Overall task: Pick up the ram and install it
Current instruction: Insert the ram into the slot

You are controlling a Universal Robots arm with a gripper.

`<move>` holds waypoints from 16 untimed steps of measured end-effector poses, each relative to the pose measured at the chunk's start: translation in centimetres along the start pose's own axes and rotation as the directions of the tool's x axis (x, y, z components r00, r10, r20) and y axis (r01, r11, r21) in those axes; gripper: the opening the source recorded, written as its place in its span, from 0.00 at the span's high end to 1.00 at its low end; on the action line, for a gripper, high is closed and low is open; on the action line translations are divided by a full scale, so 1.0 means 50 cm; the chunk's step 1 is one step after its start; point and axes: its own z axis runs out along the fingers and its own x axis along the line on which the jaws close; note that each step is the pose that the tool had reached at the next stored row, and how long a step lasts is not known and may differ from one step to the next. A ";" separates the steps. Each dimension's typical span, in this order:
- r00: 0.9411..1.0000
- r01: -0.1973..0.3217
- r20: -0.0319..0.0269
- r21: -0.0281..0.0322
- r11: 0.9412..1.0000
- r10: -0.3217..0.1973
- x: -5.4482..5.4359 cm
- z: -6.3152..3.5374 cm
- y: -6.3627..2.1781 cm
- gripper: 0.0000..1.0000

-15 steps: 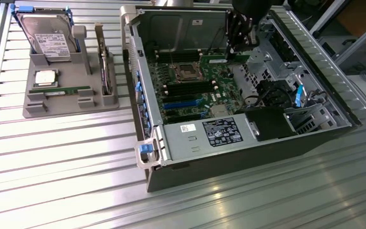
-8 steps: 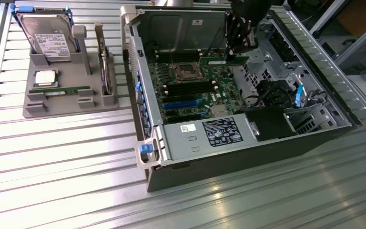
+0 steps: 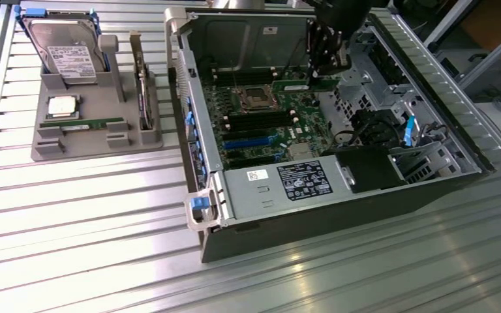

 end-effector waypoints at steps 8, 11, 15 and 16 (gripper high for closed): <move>1.000 0.000 0.000 0.000 1.000 0.000 -0.001 0.014 0.000 0.88; 1.000 0.000 0.000 0.000 1.000 0.000 -0.001 0.020 0.001 0.88; 1.000 0.000 0.000 0.000 1.000 0.000 -0.001 0.024 0.001 0.88; 1.000 0.000 0.000 0.000 1.000 0.000 -0.001 0.025 0.001 0.88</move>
